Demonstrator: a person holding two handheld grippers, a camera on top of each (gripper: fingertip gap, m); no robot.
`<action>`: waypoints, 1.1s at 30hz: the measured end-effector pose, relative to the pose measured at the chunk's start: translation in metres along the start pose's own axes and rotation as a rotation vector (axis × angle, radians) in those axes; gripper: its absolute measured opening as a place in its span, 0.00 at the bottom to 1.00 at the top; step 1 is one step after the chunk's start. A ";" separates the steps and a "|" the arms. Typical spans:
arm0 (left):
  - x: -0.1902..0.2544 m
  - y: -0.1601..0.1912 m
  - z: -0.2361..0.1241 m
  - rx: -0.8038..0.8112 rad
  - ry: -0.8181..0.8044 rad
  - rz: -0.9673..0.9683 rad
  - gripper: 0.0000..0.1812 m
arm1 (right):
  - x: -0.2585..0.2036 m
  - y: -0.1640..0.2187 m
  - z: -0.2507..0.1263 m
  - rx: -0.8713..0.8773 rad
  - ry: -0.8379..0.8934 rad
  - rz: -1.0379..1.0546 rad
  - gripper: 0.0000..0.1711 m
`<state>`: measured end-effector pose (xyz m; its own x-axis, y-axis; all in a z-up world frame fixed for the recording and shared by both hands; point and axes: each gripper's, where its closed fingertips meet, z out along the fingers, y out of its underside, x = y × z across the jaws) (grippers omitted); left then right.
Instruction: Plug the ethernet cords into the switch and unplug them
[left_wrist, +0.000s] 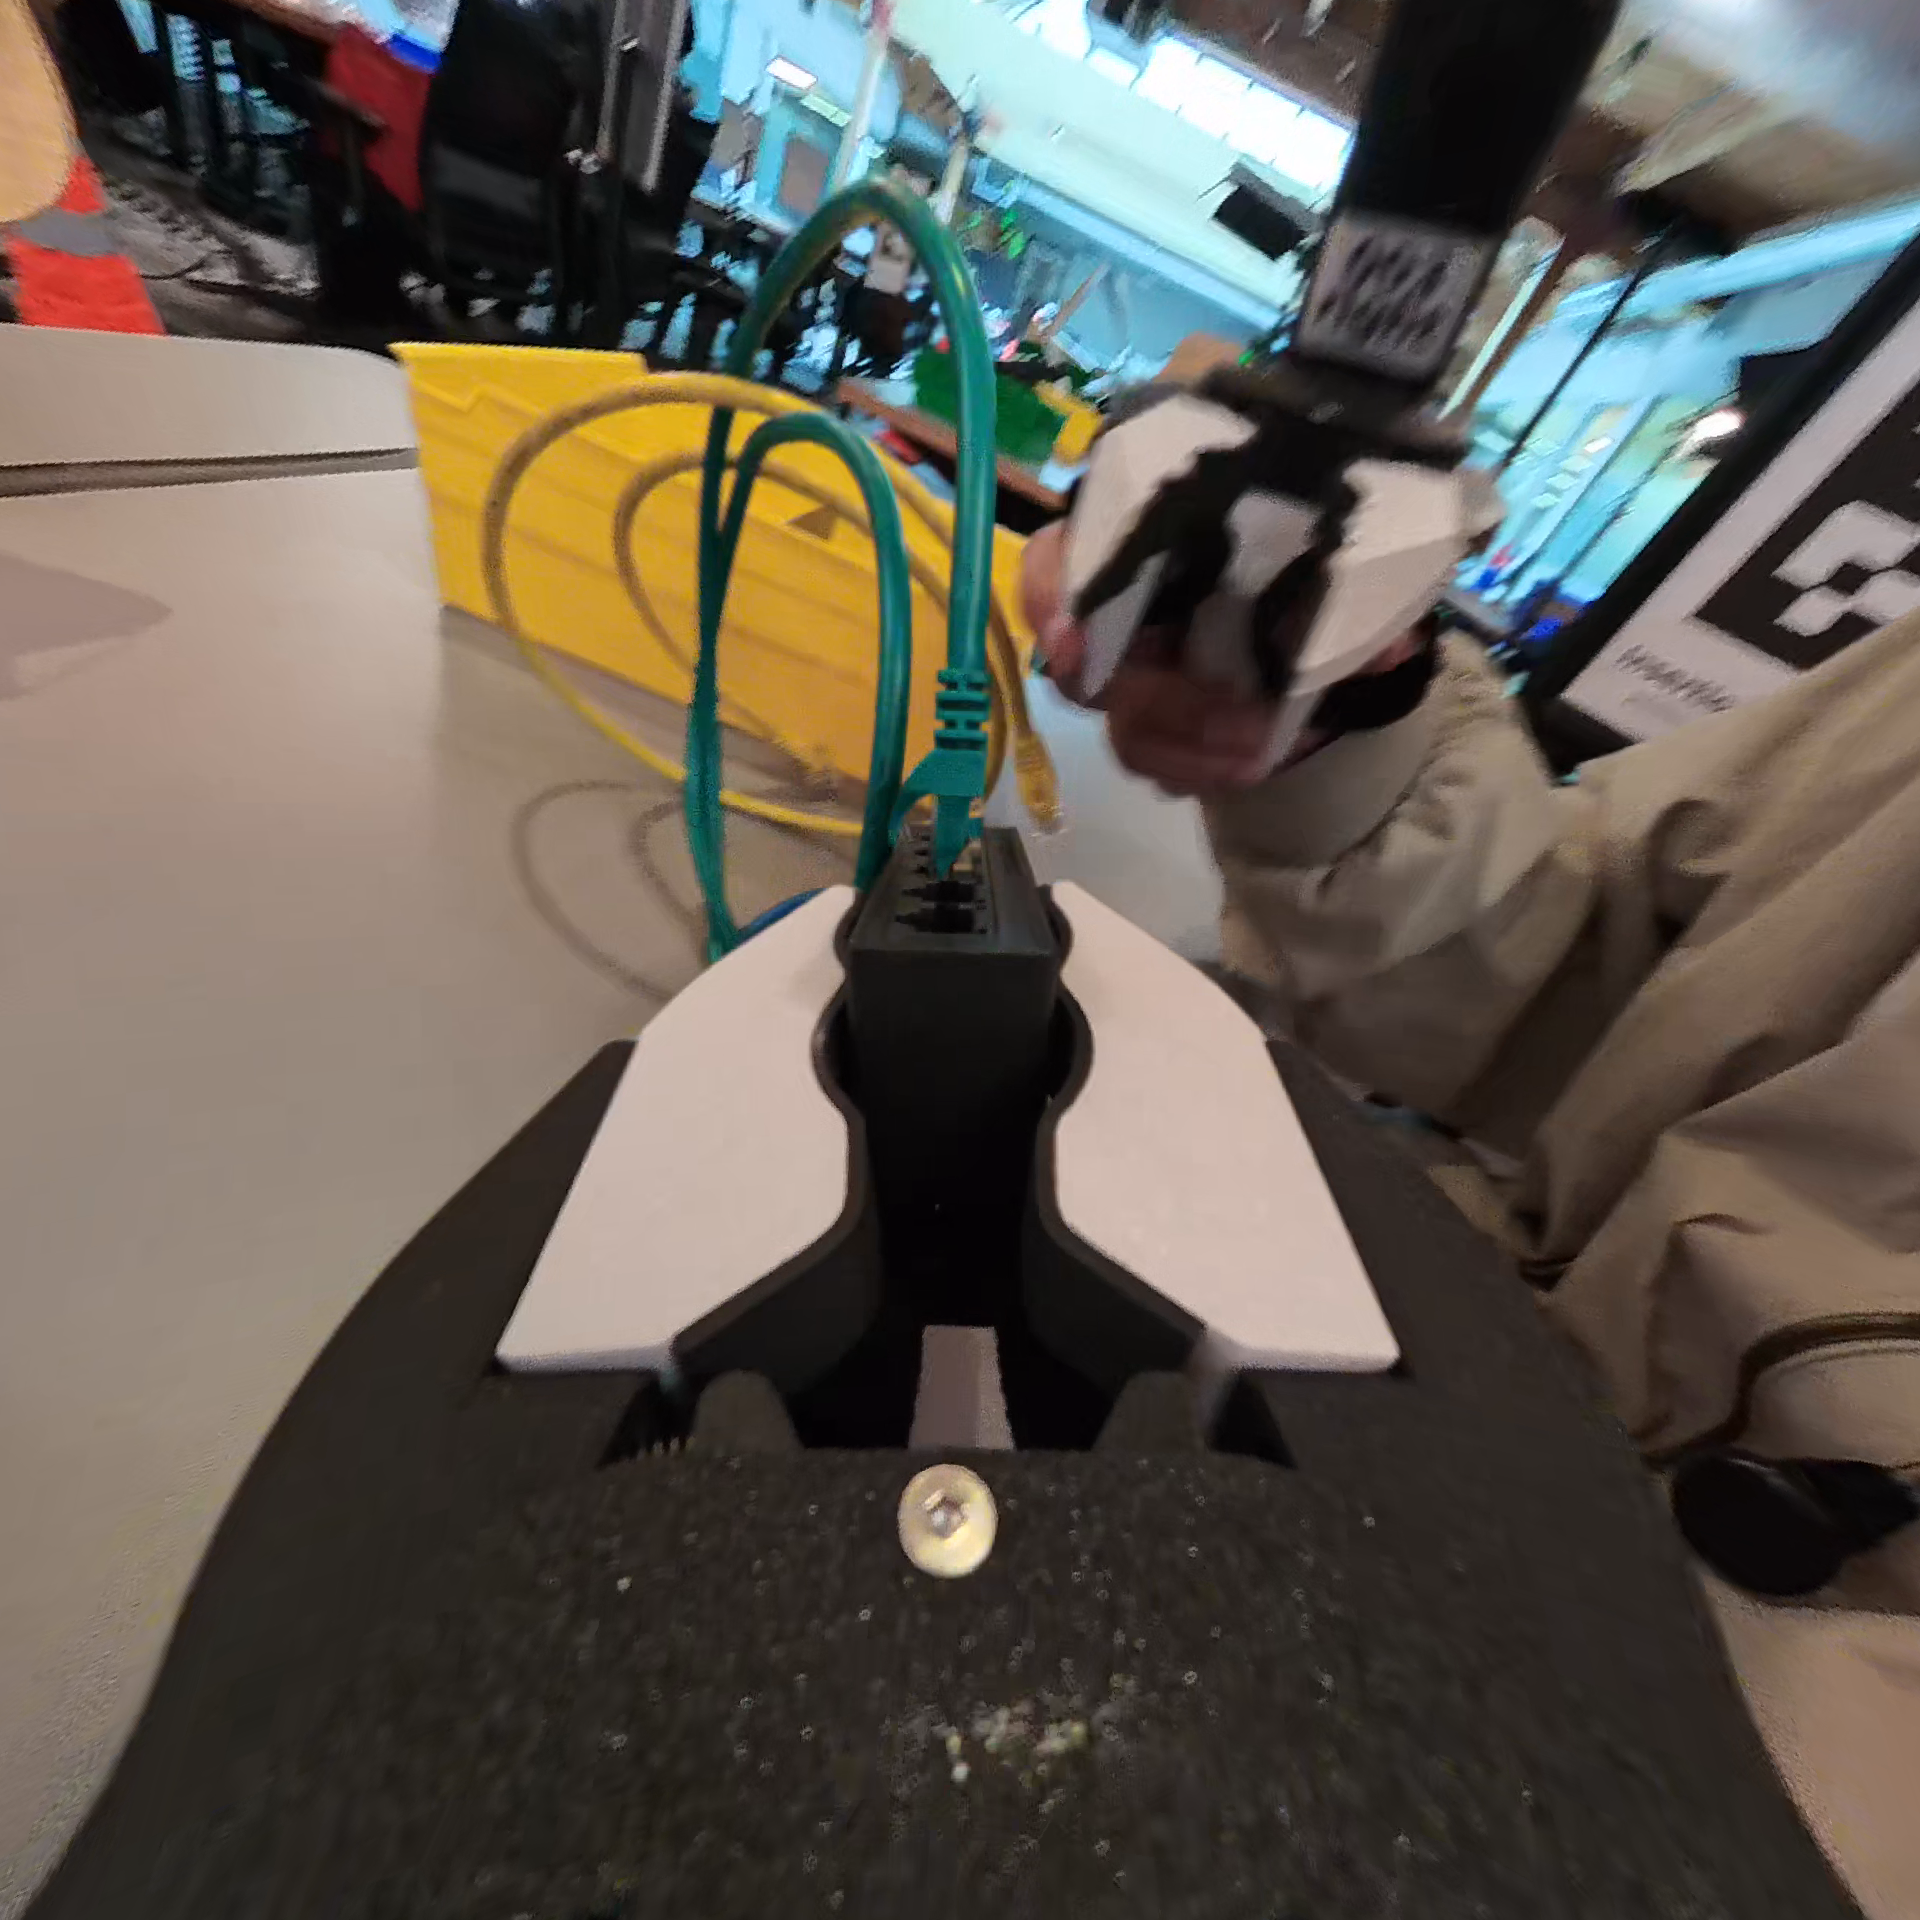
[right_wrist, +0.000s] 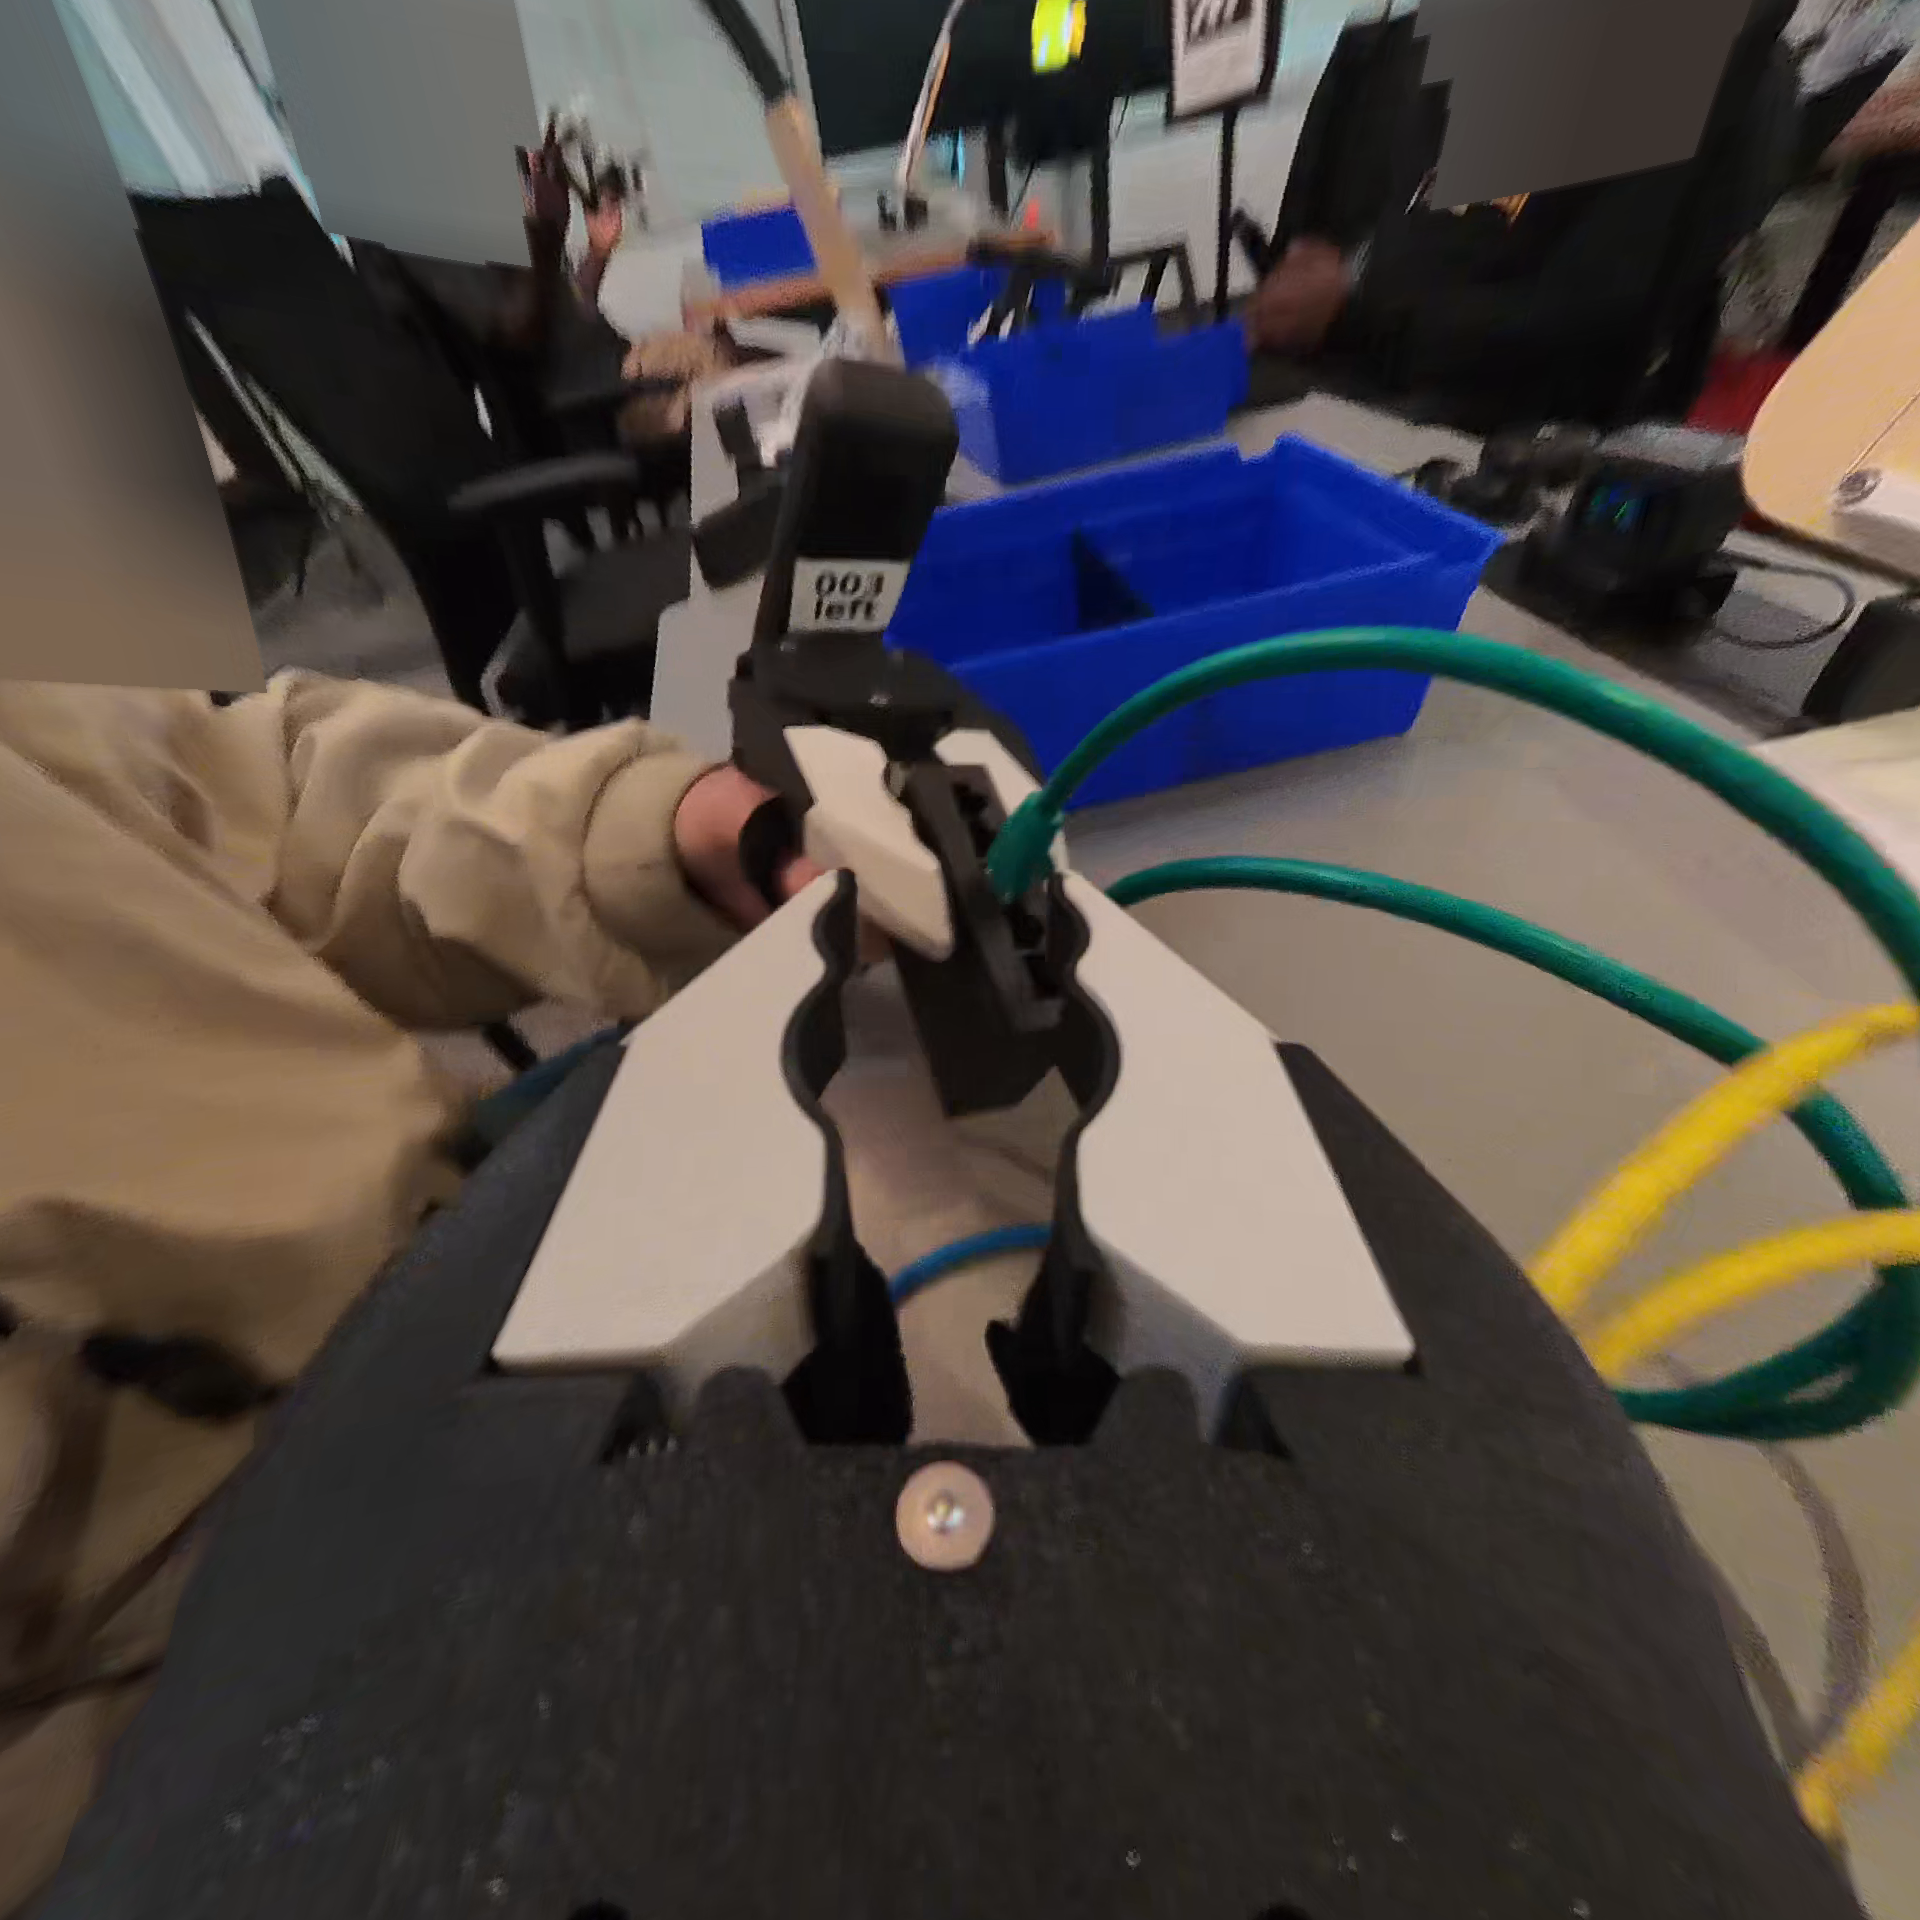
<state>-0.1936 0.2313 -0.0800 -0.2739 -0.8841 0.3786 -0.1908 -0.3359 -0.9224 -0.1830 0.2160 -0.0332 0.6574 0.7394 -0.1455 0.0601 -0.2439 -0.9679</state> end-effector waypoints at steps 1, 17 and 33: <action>0.005 -0.001 0.002 0.012 0.027 -0.011 0.16 | 0.001 0.003 0.006 0.034 -0.010 0.015 0.21; 0.028 -0.002 0.013 0.032 0.130 -0.023 0.16 | -0.003 0.015 0.023 0.263 -0.207 0.242 0.09; 0.033 -0.001 0.016 0.036 0.143 -0.011 0.16 | -0.008 0.017 0.019 0.270 -0.303 0.358 0.08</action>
<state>-0.1876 0.1973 -0.0683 -0.4041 -0.8259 0.3931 -0.1609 -0.3589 -0.9194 -0.2015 0.2184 -0.0521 0.3525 0.7974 -0.4897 -0.3491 -0.3735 -0.8595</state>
